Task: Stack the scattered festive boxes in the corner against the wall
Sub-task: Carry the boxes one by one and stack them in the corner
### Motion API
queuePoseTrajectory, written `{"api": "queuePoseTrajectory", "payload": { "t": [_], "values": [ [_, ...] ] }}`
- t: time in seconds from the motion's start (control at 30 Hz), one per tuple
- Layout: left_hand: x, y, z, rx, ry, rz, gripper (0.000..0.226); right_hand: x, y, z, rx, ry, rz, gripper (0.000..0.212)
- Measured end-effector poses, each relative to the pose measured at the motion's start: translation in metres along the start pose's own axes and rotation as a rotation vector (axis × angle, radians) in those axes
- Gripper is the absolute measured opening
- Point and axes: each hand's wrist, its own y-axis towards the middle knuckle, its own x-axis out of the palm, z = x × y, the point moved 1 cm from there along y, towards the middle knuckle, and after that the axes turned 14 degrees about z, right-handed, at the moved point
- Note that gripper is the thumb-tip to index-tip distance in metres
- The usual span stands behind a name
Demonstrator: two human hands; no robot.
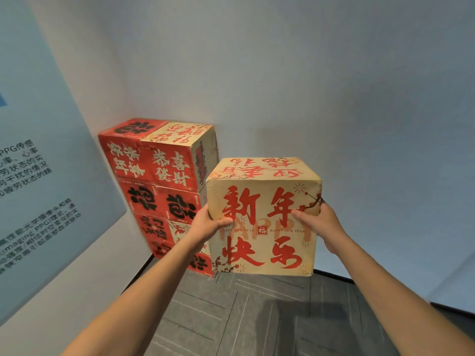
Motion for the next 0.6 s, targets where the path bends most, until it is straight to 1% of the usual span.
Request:
{"api": "queuePoseTrajectory", "payload": {
  "t": [0.17,0.3,0.4,0.5,0.6],
  "values": [
    [0.015,0.061,-0.031,-0.097,0.011,0.016,0.045,0.047,0.061,0.018,0.050,-0.023,-0.086,0.052],
    [0.021,0.113,-0.070,-0.175,0.029,0.008,0.047,0.085,0.098,0.044,0.109,-0.054,-0.102,0.052],
    [0.026,0.159,-0.101,-0.239,0.042,-0.036,0.050,0.117,0.122,0.067,0.154,-0.074,-0.091,0.055],
    [0.029,0.206,-0.130,-0.277,0.044,-0.084,0.046,0.153,0.141,0.077,0.211,-0.082,-0.074,0.048],
    [0.030,0.247,-0.162,-0.329,0.047,-0.139,0.048,0.188,0.161,0.089,0.288,-0.073,-0.065,0.048]
  ]
}}
